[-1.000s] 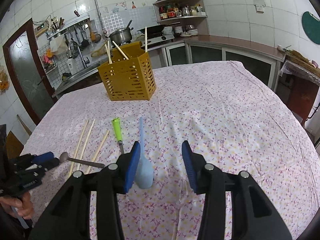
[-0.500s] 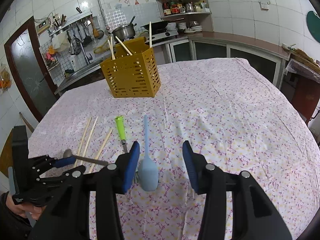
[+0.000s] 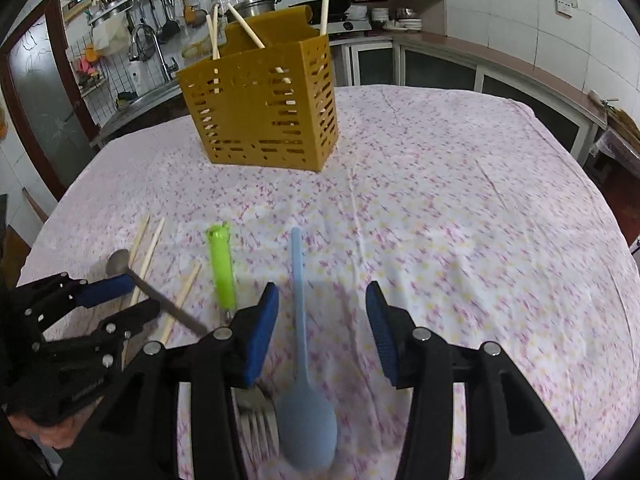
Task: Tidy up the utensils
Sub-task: 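Move the left gripper to the grey metal spoon while the right gripper moves to the light-blue spoon, then align the left gripper over the metal spoon handle while the right gripper aligns over the blue spoon handle, then close the left gripper on the metal spoon handle while the right gripper closes on the blue spoon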
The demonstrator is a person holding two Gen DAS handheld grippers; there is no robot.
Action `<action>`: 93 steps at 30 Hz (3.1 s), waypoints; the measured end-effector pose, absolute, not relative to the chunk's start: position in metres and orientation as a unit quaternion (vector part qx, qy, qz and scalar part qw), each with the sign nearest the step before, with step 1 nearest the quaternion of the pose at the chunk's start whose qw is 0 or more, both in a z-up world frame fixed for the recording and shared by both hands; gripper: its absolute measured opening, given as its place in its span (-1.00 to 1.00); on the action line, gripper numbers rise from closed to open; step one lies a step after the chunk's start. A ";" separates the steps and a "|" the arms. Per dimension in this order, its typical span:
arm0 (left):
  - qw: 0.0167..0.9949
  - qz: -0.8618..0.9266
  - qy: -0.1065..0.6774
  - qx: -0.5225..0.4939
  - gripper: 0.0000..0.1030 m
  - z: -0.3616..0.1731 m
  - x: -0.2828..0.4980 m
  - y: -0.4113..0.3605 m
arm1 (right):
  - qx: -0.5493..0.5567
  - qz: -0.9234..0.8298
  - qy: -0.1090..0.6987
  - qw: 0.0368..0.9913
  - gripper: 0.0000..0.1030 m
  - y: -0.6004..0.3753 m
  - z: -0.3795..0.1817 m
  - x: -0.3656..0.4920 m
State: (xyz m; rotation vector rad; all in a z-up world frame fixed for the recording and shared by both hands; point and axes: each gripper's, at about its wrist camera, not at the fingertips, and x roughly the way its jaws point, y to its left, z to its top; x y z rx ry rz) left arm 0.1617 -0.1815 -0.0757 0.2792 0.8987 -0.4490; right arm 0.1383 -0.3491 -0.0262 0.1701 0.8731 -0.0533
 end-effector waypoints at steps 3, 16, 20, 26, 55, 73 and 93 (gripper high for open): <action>0.870 -0.214 0.423 0.137 -0.27 -0.072 0.170 -0.186 | 0.081 -0.022 0.421 0.903 -0.12 -0.348 -0.027 0.147; 0.873 -0.155 0.457 0.067 -0.27 -0.064 0.191 -0.129 | 0.083 -0.029 0.422 0.902 -0.12 -0.360 -0.032 0.160; 0.865 -0.148 0.477 0.045 -0.27 -0.068 0.190 -0.115 | 0.084 -0.025 0.421 0.903 -0.12 -0.358 -0.033 0.163; 0.860 -0.147 0.486 0.040 -0.27 -0.073 0.187 -0.116 | 0.083 -0.023 0.421 0.903 -0.12 -0.356 -0.032 0.164; 0.868 -0.204 0.449 0.062 -0.27 -0.054 0.131 -0.156 | 0.097 -0.038 0.401 0.910 -0.12 -0.375 -0.019 0.111; 0.860 -0.217 0.456 0.076 -0.27 -0.067 0.125 -0.181 | 0.091 -0.037 0.400 0.911 -0.12 -0.371 -0.015 0.093; 0.855 -0.190 0.474 0.094 -0.27 -0.080 0.224 -0.206 | 0.085 -0.022 0.422 0.902 -0.12 -0.373 -0.036 0.156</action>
